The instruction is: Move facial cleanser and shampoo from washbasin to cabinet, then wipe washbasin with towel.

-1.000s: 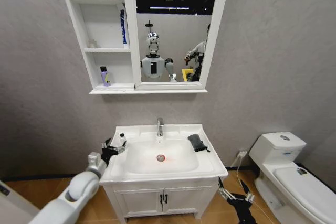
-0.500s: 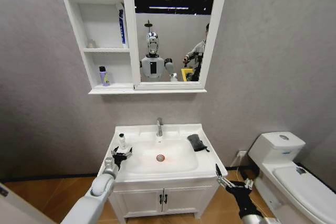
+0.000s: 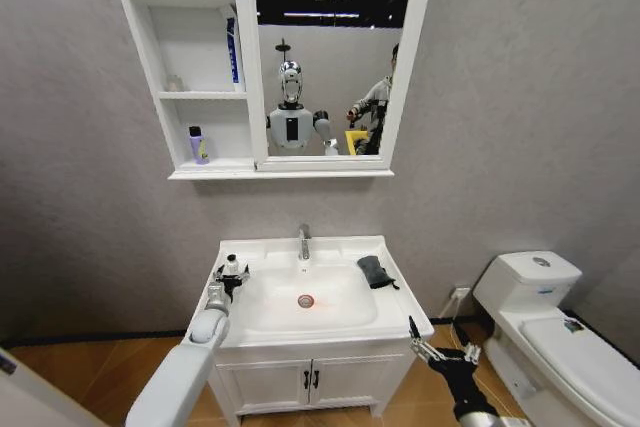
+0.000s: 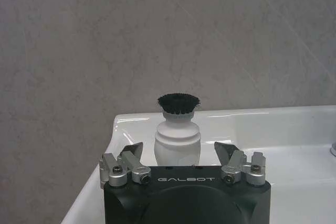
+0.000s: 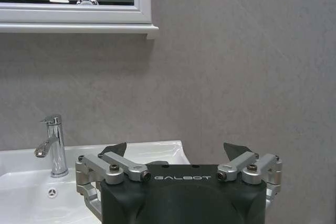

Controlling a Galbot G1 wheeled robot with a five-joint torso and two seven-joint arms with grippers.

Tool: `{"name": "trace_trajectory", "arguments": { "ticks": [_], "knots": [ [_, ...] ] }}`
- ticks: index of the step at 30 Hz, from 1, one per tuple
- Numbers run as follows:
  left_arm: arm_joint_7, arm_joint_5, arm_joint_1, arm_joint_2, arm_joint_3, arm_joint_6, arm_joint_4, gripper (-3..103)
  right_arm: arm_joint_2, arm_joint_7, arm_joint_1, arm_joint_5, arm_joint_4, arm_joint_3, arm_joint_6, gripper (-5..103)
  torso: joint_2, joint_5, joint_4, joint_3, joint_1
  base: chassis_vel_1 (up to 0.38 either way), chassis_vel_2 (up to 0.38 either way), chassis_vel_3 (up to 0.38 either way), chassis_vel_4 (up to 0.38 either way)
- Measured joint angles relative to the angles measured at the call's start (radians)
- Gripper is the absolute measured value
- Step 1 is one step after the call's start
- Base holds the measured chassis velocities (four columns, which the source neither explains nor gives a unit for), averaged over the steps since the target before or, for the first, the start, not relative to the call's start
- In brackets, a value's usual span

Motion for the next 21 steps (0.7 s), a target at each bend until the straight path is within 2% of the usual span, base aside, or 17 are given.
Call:
{"name": "trace_trajectory", "arguments": {
  "ticks": [2, 3, 6, 8, 9, 10, 11, 13, 16, 17, 19, 20, 21],
  "knots": [
    [0.006, -0.004, 0.013, 0.01, -0.003, 0.0, -0.014, 67, 0.002, 0.0, 0.003, 0.0, -0.003, -0.003, 0.0, 100, 0.0, -0.0001, 0.0002, 0.0, 0.0, 0.0, 0.0, 0.0, 0.0],
    [0.006, -0.004, 0.013, 0.01, -0.003, 0.0, -0.014, 67, 0.002, 0.0, 0.003, 0.0, -0.003, -0.003, 0.0, 100, 0.0, -0.0001, 0.0002, 0.0, 0.0, 0.0, 0.0, 0.0, 0.0],
    [0.014, -0.017, 0.053, 0.032, -0.01, 0.007, -0.064, 50, 0.004, 0.001, 0.013, 0.0, -0.008, -0.01, 0.0, 100, 0.0, -0.0002, 0.0006, 0.0, 0.0, 0.0, 0.0, 0.0, 0.0],
    [0.018, -0.019, 0.06, 0.036, -0.01, 0.007, -0.075, 50, 0.004, 0.001, 0.013, 0.0, -0.01, -0.011, 0.0, 100, 0.0, -0.0002, 0.0006, 0.0, 0.0, 0.0, 0.0, 0.0, 0.0],
    [0.019, -0.022, 0.065, 0.042, -0.011, 0.008, -0.089, 44, 0.004, 0.001, 0.013, 0.0, -0.011, -0.012, 0.0, 100, 0.0, -0.0001, 0.0004, 0.0, 0.0, 0.0, 0.0, 0.0, 0.0],
    [0.019, -0.022, 0.065, 0.042, -0.011, 0.008, -0.089, 44, 0.004, 0.001, 0.013, 0.0, -0.011, -0.012, 0.0, 100, 0.0, -0.0001, 0.0004, 0.0, 0.0, 0.0, 0.0, 0.0, 0.0],
    [0.019, -0.031, 0.07, 0.058, -0.01, 0.016, -0.124, 37, 0.003, 0.001, 0.013, 0.0, -0.015, -0.012, 0.001, 100, 0.0, -0.0006, 0.0001, 0.0, 0.0, 0.0, 0.0, 0.0, 0.0],
    [0.018, -0.036, 0.07, 0.065, -0.009, 0.02, -0.14, 37, 0.003, 0.001, 0.013, 0.0, -0.016, -0.012, 0.001, 100, 0.0, -0.0003, 0.0, 0.0, 0.0, 0.0, 0.0, 0.0, 0.0],
    [-0.009, -0.087, 0.069, 0.121, 0.006, 0.072, -0.27, 36, 0.008, 0.002, 0.013, -0.001, -0.016, -0.012, 0.004, 100, 0.0, -0.0005, 0.0001, 0.0, 0.0, 0.0, 0.0, 0.0, 0.0],
    [-0.009, -0.087, 0.069, 0.121, 0.006, 0.072, -0.27, 36, 0.008, 0.002, 0.013, -0.001, -0.016, -0.012, 0.004, 100, 0.0, -0.0005, 0.0001, 0.0, 0.0, 0.0, 0.0, 0.0, 0.0],
    [-0.052, -0.133, 0.041, 0.18, 0.018, 0.137, -0.367, 36, 0.008, 0.002, 0.013, -0.004, -0.016, -0.013, 0.004, 100, 0.0, -0.0004, 0.0, 0.0, 0.0, 0.0, 0.0, 0.0, 0.0],
    [-0.052, -0.133, 0.041, 0.18, 0.018, 0.137, -0.367, 36, 0.008, 0.002, 0.013, -0.004, -0.016, -0.013, 0.004, 100, 0.0, -0.0004, 0.0, 0.0, 0.0, 0.0, 0.0, 0.0, 0.0],
    [-0.098, -0.194, 0.01, 0.243, 0.029, 0.199, -0.437, 36, 0.008, 0.002, 0.013, -0.012, -0.018, -0.016, 0.004, 100, 0.0, -0.0004, -0.0003, 0.0, 0.0, 0.0, 0.0, 0.0, 0.0]
  ]
}}
